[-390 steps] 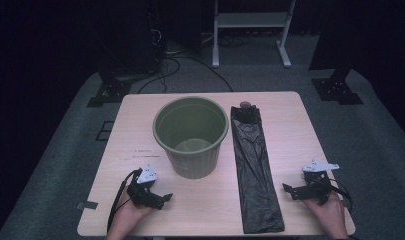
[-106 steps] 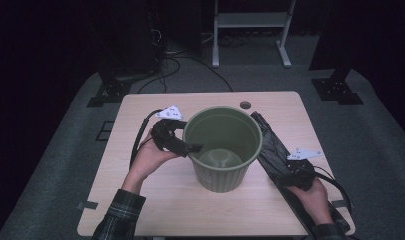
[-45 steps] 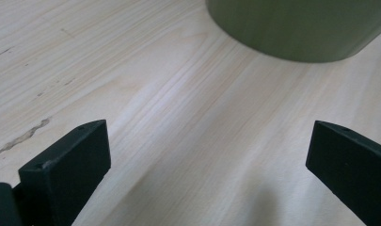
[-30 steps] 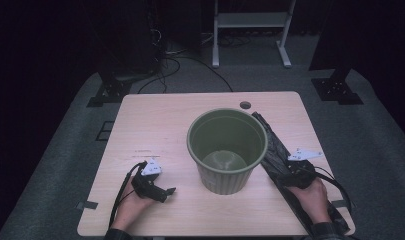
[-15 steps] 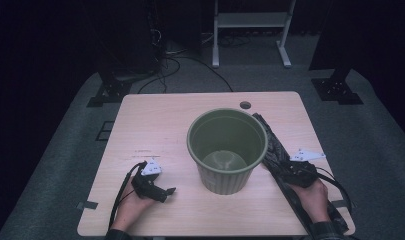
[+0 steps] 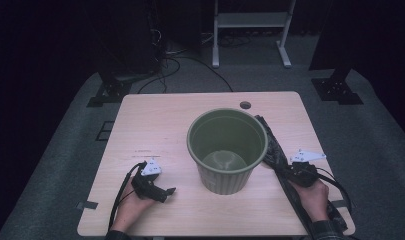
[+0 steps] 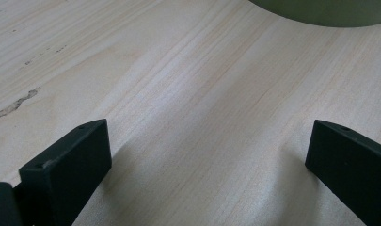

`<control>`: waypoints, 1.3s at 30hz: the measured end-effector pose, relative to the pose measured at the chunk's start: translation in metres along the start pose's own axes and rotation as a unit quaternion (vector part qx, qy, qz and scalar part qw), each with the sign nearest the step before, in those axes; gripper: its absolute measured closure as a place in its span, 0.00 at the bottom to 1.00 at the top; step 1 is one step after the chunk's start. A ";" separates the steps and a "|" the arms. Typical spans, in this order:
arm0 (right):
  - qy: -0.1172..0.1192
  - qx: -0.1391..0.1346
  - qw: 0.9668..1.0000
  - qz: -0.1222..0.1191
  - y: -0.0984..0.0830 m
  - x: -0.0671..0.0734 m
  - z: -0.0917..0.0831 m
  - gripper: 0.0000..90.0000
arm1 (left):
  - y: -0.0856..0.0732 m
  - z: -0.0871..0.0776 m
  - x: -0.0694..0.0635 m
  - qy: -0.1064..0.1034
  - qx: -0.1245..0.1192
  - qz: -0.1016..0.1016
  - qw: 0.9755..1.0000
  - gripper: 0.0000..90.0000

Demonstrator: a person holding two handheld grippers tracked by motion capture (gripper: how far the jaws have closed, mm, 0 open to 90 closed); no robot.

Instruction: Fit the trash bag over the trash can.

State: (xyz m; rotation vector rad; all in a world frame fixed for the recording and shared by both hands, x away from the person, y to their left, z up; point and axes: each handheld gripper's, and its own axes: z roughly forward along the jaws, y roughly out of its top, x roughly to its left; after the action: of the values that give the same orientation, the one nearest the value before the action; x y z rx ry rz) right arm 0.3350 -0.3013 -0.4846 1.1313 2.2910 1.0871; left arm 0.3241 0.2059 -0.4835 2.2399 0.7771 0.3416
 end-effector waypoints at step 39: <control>0.100 -0.189 0.977 -0.008 0.053 -0.015 -0.060 1.00 | 0.000 0.000 0.000 0.000 0.000 0.000 1.000 0.00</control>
State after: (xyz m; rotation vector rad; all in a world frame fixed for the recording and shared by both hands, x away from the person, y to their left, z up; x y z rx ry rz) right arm 0.3350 -0.3219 -0.4061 0.8844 2.1008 1.6096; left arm 0.3242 0.2060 -0.4835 2.2396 0.7769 0.3406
